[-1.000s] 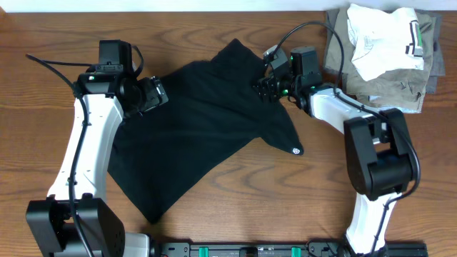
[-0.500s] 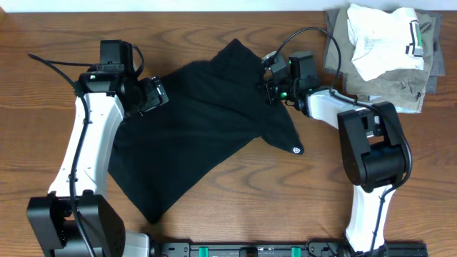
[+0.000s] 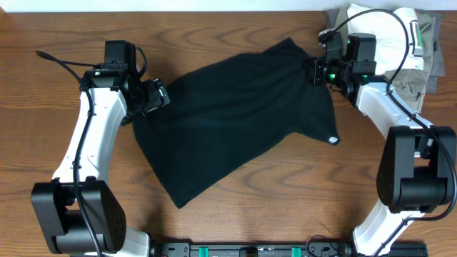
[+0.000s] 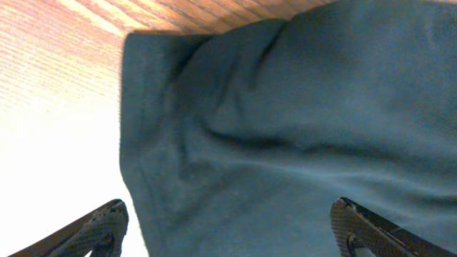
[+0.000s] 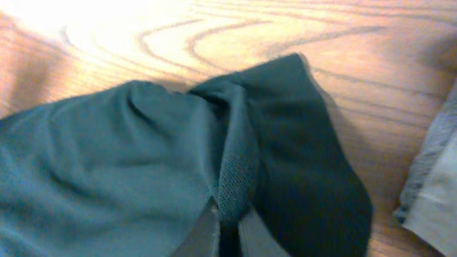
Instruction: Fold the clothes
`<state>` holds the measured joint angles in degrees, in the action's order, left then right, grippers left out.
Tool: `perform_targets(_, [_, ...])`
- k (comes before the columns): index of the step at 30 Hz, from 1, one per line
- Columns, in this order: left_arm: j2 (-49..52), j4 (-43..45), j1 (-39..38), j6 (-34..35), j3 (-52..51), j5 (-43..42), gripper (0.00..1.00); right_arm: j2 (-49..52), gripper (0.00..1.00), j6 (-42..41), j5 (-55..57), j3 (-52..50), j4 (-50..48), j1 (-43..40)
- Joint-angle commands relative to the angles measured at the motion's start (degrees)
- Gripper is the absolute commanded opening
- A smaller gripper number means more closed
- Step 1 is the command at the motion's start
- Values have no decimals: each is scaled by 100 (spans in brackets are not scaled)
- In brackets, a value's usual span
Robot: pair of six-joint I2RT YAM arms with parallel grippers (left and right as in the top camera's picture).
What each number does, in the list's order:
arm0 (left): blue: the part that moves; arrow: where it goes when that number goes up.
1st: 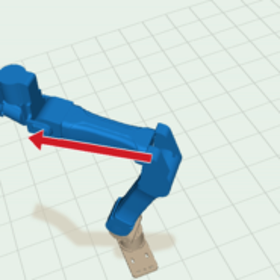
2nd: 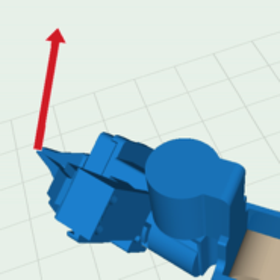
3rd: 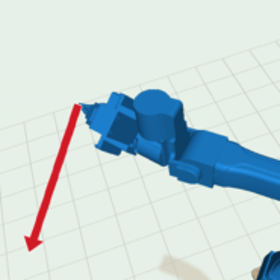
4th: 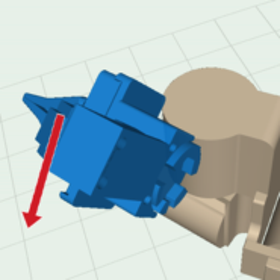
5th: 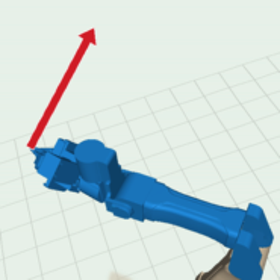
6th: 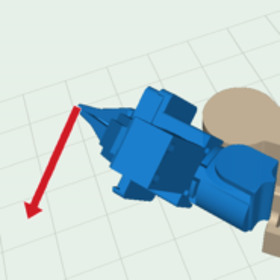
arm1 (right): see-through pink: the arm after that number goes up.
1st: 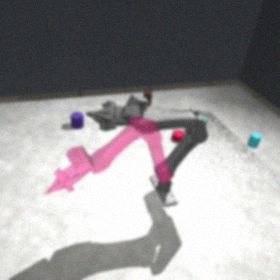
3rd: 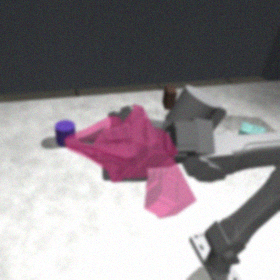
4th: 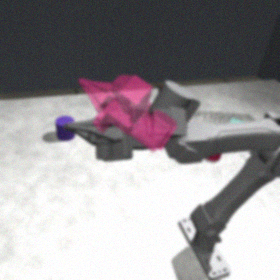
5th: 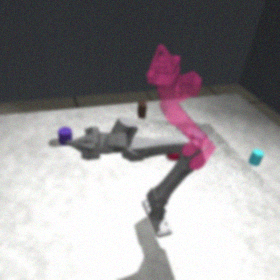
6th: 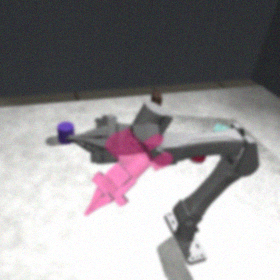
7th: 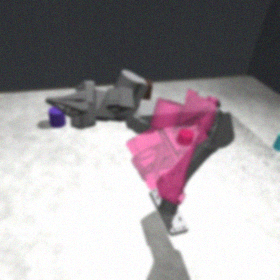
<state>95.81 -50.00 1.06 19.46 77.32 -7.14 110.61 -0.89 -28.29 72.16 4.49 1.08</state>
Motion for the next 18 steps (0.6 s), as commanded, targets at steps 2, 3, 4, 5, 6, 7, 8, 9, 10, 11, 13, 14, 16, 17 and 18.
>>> perform_targets(2, [63, 24, 17, -232, -28, 28, 91, -278, 36, 94, 68, 114, 92, 26])
perform_targets(3, [61, 59, 24, -232, -22, 28, 91, -363, 50, 96, 68, 122, 116, 26])
perform_targets(4, [61, 63, 28, -232, 2, 26, 91, -448, 60, 94, 68, 133, 140, 26])
perform_targets(5, [59, 44, 28, -232, 42, 26, 91, -573, 69, 96, 70, 151, 186, 26])
perform_targets(6, [31, -28, 26, -229, 98, 24, 91, -726, 73, 96, 83, 181, 275, 26])
perform_targets(7, [-13, -96, 26, -232, 142, 24, 91, -866, 77, 98, 125, 210, 376, 26])
perform_targets(8, [-79, -168, 17, -229, 175, 24, 91, -1043, 79, 98, 184, 245, 514, 26])
perform_targets(9, [-179, -245, 15, -229, 199, 26, 91, -1209, 81, 98, 249, 275, 658, 26])
perform_targets(10, [-286, -302, 15, -229, 205, 26, 91, -1397, 83, 98, 332, 308, 828, 26])
perform_targets(11, [-431, -367, 15, -229, 205, 26, 91, -1598, 86, 96, 396, 328, 999, 26])
perform_targets(13, [-739, -522, 15, -227, 205, 26, 91, -1963, 90, 98, 457, 328, 1318, 37])
perform_targets(14, [-881, -597, 11, -225, 205, 24, 91, -2100, 92, 96, 466, 328, 1464, 37])
perform_targets(16, [-1167, -767, -20, -175, 203, 26, 91, -2363, 97, 94, 546, 328, 1845, 37])
perform_targets(17, [-1300, -852, -42, -129, 203, 24, 91, -2461, 99, 94, 610, 328, 2055, 37])
perform_targets(18, [-1443, -962, -81, -79, 203, 24, 91, -2570, 99, 94, 680, 328, 2306, 37])
